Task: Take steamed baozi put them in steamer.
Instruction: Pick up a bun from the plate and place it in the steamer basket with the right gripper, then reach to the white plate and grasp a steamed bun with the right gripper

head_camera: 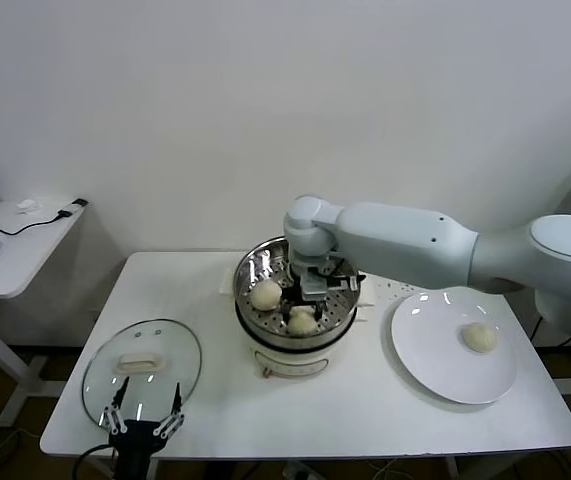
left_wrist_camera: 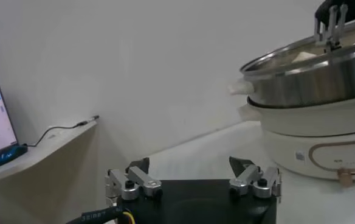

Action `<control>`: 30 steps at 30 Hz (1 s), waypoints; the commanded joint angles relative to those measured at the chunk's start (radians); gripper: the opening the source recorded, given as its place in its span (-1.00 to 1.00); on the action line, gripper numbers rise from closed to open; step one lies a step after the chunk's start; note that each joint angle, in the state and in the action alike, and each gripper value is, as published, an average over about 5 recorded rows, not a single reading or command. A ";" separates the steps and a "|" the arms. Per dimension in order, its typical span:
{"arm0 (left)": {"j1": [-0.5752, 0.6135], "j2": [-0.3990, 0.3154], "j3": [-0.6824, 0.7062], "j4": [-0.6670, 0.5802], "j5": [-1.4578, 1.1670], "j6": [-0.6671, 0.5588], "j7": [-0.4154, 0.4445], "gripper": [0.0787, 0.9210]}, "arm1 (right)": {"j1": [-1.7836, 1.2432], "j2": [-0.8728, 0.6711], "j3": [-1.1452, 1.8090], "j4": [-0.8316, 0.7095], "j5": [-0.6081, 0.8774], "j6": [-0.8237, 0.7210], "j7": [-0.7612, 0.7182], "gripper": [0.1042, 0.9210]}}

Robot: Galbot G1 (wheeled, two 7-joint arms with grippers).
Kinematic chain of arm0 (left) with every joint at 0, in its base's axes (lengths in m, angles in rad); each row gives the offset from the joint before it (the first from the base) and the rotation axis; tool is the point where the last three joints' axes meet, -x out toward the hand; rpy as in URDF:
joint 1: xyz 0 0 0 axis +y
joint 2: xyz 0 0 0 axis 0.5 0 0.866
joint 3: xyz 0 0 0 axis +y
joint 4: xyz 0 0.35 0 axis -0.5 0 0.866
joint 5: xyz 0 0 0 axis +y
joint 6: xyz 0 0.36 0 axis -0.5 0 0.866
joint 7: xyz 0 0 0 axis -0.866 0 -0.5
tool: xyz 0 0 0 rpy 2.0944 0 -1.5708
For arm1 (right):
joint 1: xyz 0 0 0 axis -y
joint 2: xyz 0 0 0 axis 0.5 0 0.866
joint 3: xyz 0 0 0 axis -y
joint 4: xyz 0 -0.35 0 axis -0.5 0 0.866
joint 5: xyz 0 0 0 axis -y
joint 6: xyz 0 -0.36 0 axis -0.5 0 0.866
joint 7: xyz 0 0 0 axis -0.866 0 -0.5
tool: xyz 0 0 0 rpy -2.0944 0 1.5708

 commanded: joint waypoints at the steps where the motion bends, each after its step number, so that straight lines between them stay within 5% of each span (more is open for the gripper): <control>1: -0.001 0.000 0.004 0.006 0.000 0.000 -0.001 0.77 | -0.004 0.007 0.021 -0.006 0.001 -0.003 -0.009 0.59; 13: -0.002 0.006 0.005 -0.001 0.000 0.000 0.002 0.77 | 0.109 -0.127 0.107 -0.040 0.063 -0.056 -0.004 0.76; 26: 0.001 0.007 0.008 -0.004 -0.002 -0.011 0.004 0.77 | 0.297 -0.500 -0.171 -0.020 0.606 -0.808 0.217 0.76; 30: -0.001 0.003 0.011 0.000 -0.009 -0.011 0.004 0.77 | 0.151 -0.632 -0.059 -0.009 0.601 -0.879 0.210 0.76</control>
